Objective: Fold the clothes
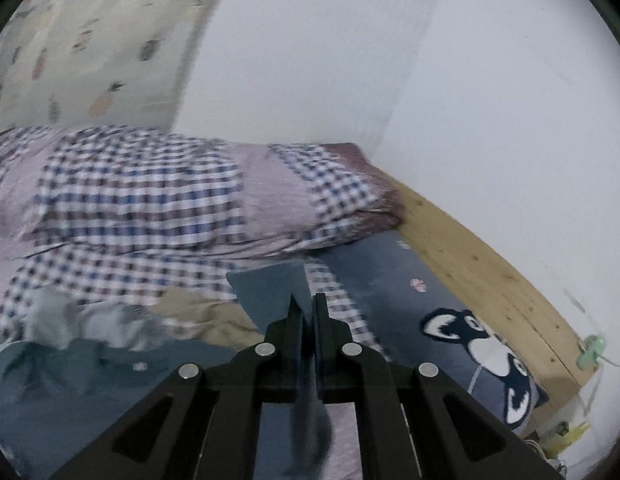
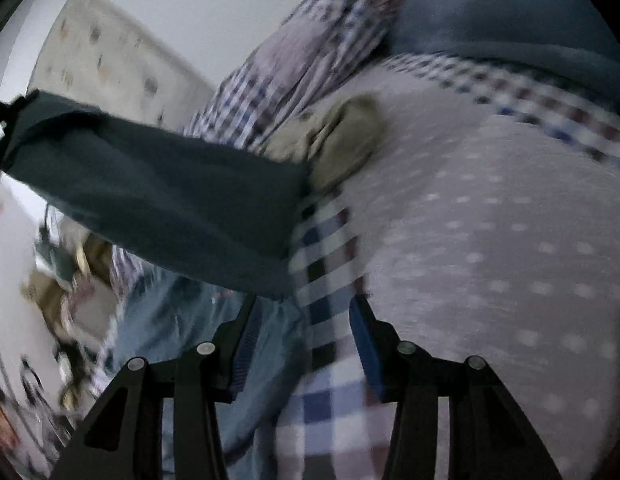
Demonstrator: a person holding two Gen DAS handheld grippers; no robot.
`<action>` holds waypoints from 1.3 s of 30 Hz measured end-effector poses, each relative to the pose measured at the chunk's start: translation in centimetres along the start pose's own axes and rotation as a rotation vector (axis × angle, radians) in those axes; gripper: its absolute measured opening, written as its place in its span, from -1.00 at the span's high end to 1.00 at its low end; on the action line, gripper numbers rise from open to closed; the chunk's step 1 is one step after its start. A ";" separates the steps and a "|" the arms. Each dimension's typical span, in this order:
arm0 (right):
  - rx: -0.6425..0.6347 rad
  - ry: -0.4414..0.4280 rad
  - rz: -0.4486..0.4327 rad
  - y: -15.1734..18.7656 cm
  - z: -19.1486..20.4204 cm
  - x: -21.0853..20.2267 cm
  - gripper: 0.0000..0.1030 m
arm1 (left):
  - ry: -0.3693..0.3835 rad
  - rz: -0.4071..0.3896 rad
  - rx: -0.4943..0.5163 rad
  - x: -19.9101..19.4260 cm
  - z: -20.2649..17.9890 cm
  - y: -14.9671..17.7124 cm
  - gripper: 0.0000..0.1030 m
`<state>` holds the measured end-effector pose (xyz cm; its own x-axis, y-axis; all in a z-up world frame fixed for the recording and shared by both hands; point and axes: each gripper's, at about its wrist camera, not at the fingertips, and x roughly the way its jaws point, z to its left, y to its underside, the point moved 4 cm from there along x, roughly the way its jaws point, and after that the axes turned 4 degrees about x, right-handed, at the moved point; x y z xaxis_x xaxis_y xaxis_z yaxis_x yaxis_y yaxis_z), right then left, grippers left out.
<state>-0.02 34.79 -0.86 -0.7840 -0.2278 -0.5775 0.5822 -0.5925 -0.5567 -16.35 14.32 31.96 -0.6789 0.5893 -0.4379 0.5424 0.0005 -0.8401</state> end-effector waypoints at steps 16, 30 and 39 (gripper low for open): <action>-0.195 0.140 0.168 2.6 2.5 8.4 0.04 | -0.371 0.098 -0.231 -2.3 28.0 15.3 0.94; -0.210 0.192 0.145 3.0 2.8 8.2 0.06 | -0.432 0.128 0.234 1.4 18.2 23.0 -0.63; -0.198 0.174 0.149 2.8 2.7 8.3 0.03 | -0.544 0.285 0.437 9.0 16.7 23.5 0.43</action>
<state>-5.45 29.14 -5.63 -0.6481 -0.1545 -0.7457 0.7320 -0.3966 -0.5540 -17.98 6.08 2.95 -0.7519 0.0370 -0.6582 0.5645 -0.4796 -0.6718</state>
